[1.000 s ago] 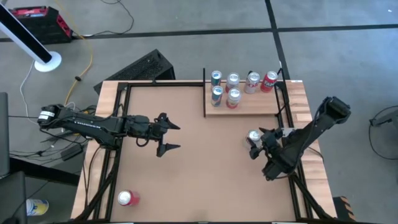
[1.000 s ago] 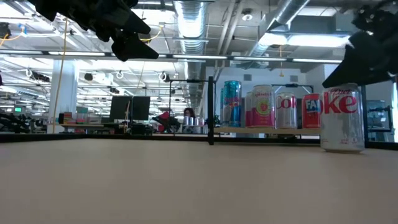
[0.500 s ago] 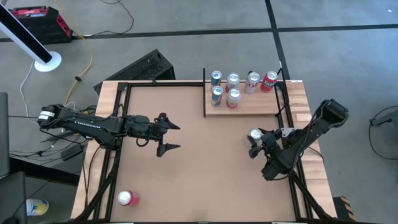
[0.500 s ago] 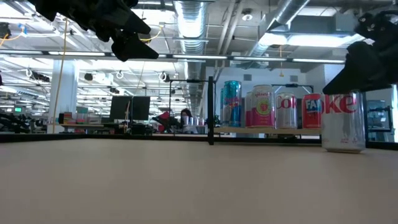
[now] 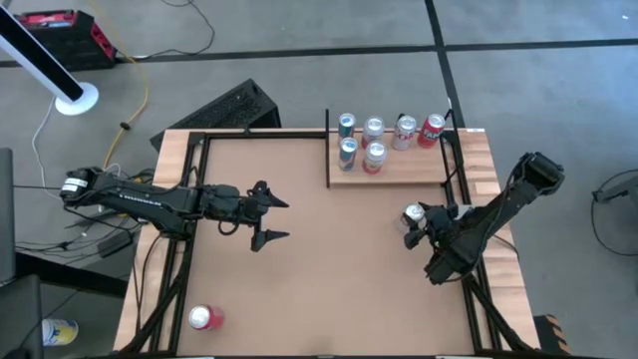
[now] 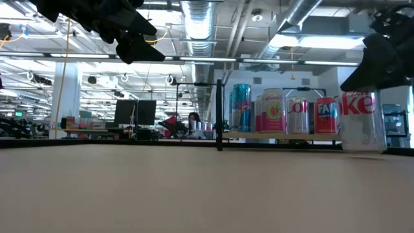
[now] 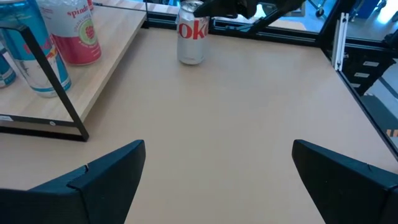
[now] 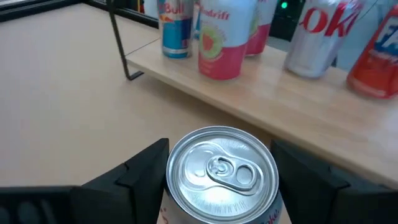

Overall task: Place canned beverage on shelf
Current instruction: Put the red-silver soda can on the shelf aligned with the red-silver soda can

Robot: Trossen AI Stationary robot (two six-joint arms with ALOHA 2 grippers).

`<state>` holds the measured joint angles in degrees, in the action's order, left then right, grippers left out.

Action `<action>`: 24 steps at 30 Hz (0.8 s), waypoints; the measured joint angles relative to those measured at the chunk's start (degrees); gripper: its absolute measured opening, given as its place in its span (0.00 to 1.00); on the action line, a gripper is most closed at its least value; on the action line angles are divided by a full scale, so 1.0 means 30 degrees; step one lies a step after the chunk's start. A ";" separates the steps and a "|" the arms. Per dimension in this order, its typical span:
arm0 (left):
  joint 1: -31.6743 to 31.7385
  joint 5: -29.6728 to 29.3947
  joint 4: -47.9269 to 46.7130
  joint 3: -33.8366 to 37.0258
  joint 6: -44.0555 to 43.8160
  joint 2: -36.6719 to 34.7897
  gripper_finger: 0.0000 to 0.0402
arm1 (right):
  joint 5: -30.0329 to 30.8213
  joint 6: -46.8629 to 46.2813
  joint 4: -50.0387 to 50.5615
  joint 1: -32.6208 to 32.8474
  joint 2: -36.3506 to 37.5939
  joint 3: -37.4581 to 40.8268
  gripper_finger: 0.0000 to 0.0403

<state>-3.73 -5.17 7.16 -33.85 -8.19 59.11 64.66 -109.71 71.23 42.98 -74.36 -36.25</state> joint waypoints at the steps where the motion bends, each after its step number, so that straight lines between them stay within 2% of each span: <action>1: 0.0000 0.0000 0.0000 0.0004 0.0000 0.0000 0.97 | 0.0045 0.0002 0.0293 0.0000 0.0218 0.0000 0.69; 10: 0.0006 -0.0022 0.0000 0.0000 0.0000 0.0000 0.97 | 0.0833 0.1009 0.2710 -0.1087 0.2921 0.0000 0.69; 18: 0.0004 -0.0044 0.0026 0.0000 0.0004 0.0000 0.97 | 0.2697 0.4780 0.2853 -0.2941 0.6685 0.0000 0.69; 24: 0.0000 -0.0066 0.0140 0.0000 0.0132 0.0000 0.97 | 0.2691 0.8050 0.2516 -0.4537 0.9392 0.0000 0.69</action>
<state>-3.73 -5.37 7.58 -33.85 -7.79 59.11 72.74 -85.56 78.77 29.37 -46.19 -36.25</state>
